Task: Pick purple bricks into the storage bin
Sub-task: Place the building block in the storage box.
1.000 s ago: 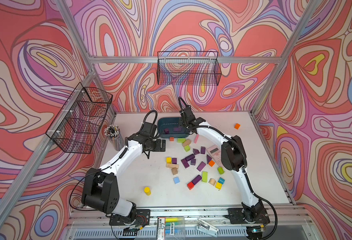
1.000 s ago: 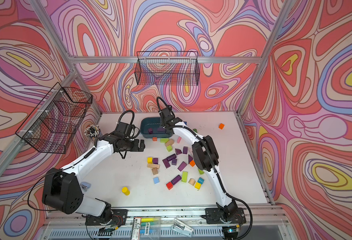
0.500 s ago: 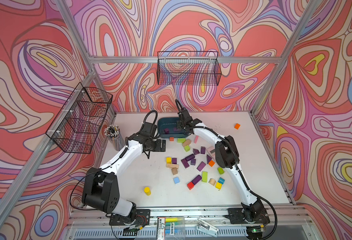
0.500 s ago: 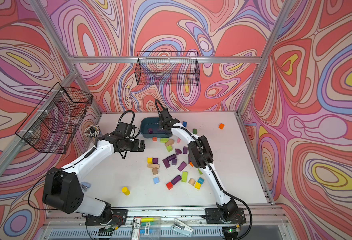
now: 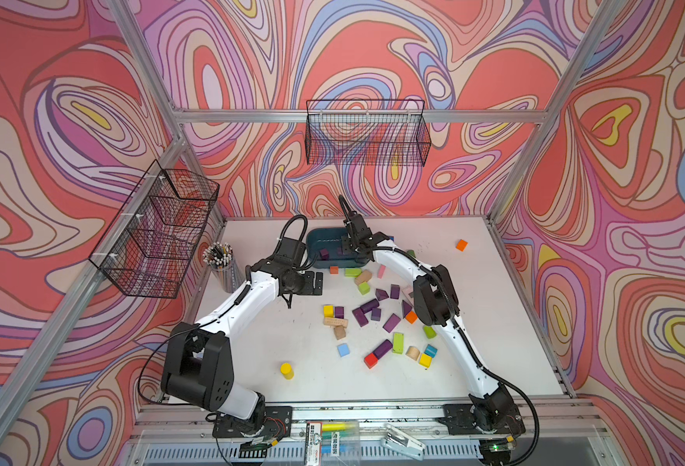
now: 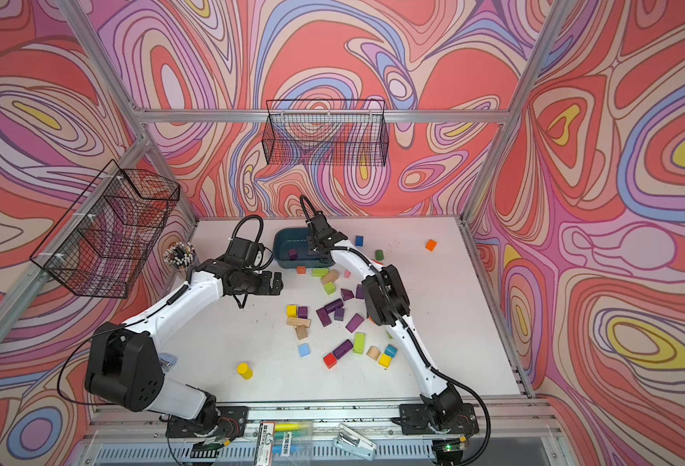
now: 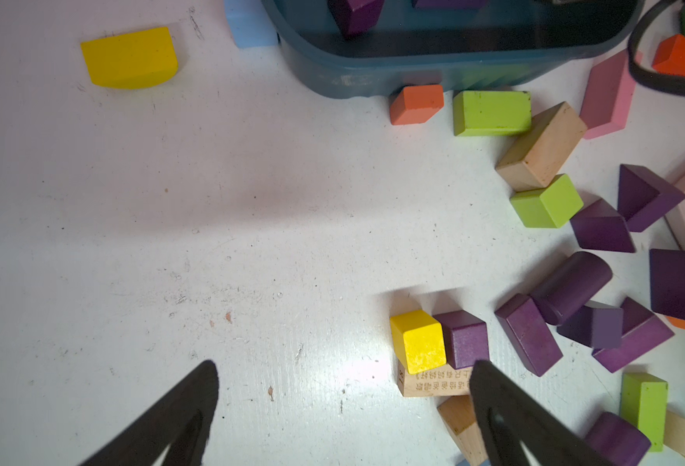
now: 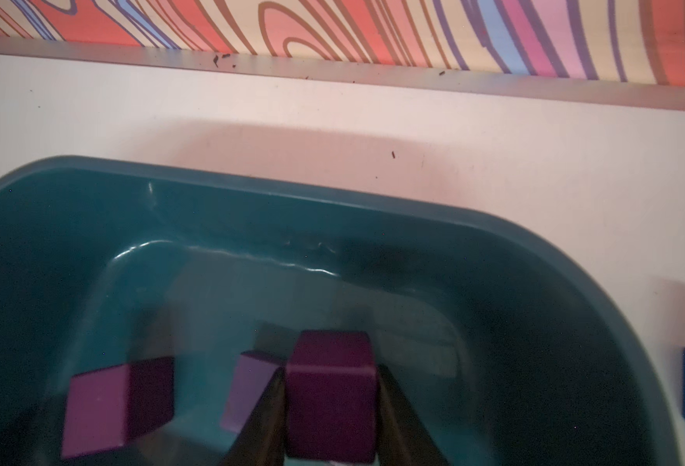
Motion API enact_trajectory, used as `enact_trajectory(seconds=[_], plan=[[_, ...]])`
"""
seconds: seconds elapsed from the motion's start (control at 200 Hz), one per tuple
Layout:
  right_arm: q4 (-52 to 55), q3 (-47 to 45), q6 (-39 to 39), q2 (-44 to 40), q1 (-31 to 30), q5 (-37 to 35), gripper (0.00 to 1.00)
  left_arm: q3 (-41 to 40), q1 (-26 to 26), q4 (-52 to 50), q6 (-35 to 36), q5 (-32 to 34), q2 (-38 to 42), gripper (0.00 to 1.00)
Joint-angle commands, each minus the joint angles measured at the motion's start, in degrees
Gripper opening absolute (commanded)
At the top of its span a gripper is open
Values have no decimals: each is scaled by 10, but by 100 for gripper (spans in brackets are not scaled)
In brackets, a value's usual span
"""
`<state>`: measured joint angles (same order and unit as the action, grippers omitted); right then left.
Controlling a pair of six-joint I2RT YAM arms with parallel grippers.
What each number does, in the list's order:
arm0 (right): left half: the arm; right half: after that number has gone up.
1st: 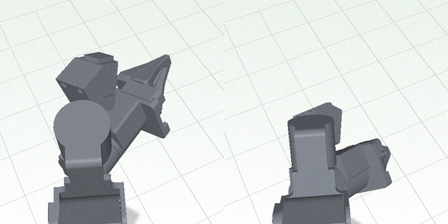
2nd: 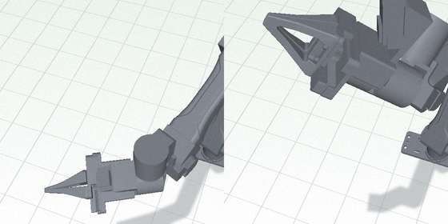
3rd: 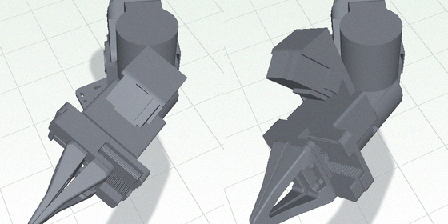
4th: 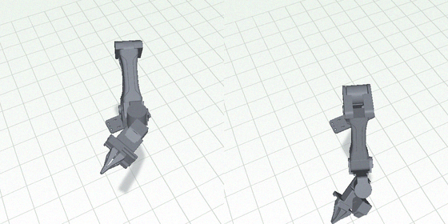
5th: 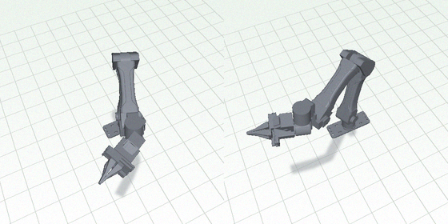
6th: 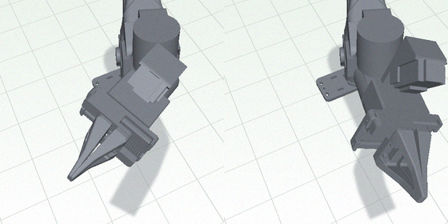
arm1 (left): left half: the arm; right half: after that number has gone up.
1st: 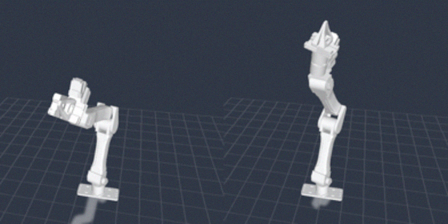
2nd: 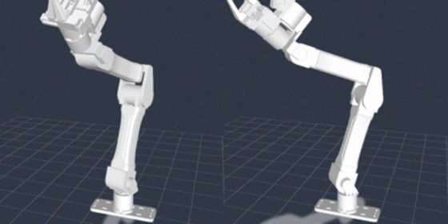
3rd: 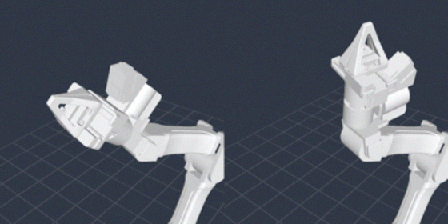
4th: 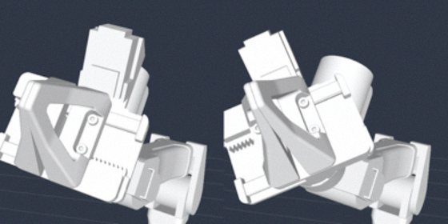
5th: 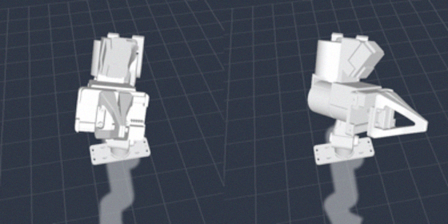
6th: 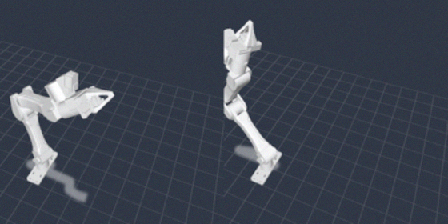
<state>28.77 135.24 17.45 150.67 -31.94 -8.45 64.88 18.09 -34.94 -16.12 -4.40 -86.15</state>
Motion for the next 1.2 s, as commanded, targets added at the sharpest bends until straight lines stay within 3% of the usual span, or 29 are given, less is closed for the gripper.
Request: enact_trajectory(seconds=[0.0,0.15,0.611,1.192], plan=[[-3,16,2,16,1,10,37,7,2,-14,8,5,-12,100],[-8,16,10,17,2,16,39,8,3,-14,10,5,-14,100],[-61,-13,53,-50,14,34,59,8,3,-14,10,5,-15,100],[-132,-228,58,-254,25,-8,62,8,7,-19,-14,4,-25,100]])
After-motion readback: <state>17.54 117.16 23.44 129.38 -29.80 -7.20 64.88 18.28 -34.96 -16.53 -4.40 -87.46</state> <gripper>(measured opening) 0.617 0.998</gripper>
